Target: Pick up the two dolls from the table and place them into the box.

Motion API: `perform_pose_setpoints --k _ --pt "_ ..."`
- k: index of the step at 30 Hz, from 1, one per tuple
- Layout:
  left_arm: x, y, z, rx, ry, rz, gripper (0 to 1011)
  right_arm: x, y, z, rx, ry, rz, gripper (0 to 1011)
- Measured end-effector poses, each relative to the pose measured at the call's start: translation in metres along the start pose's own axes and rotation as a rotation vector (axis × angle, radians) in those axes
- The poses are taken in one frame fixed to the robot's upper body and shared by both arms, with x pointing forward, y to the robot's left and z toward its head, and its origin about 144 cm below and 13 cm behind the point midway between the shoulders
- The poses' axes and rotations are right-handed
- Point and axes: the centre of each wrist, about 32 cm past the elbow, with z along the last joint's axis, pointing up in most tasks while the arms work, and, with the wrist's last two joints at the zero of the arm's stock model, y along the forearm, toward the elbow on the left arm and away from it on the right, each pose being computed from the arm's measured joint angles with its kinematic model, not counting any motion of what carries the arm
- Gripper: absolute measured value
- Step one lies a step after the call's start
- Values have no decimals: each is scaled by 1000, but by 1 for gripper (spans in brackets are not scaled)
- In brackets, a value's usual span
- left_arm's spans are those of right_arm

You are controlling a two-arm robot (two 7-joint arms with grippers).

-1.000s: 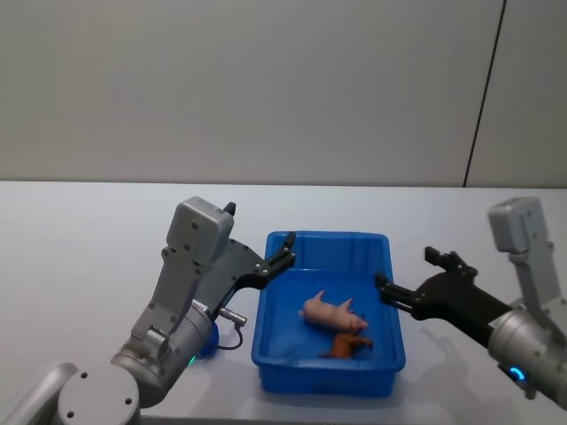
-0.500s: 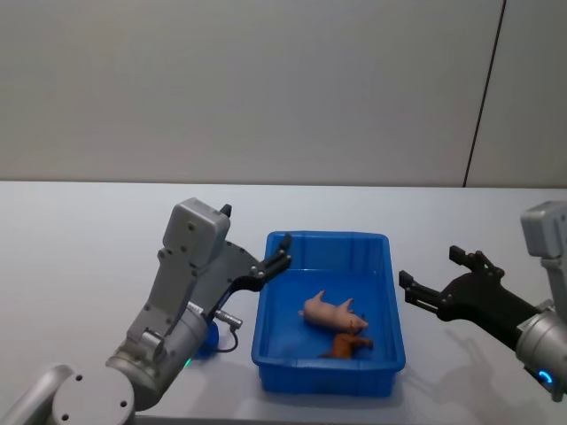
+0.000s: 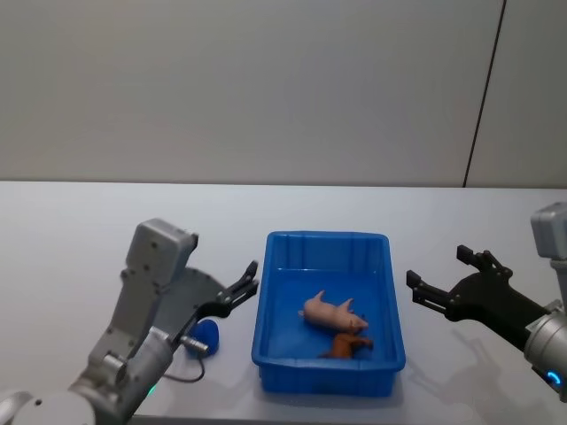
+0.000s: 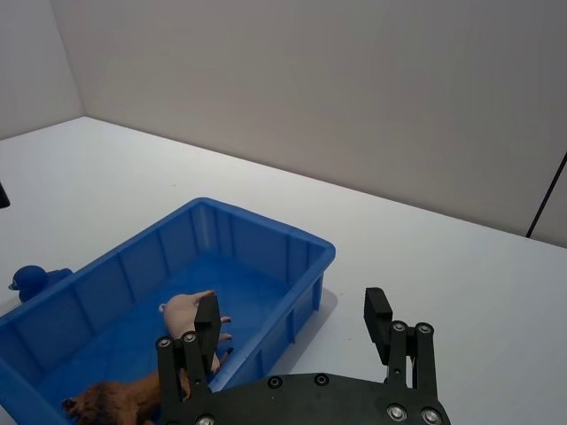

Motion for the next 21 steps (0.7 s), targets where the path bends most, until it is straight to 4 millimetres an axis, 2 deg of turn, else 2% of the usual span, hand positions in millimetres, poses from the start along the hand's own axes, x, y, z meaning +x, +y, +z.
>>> perform_pose_setpoints --k 10,21 --pt "11 16 -19 74 70 -6 1002 1 -1 0 1 -2 -1 1000" --pt "26 19 -41 159 115 -46 1002 2 -2 -1 2 -2 -2 1000"
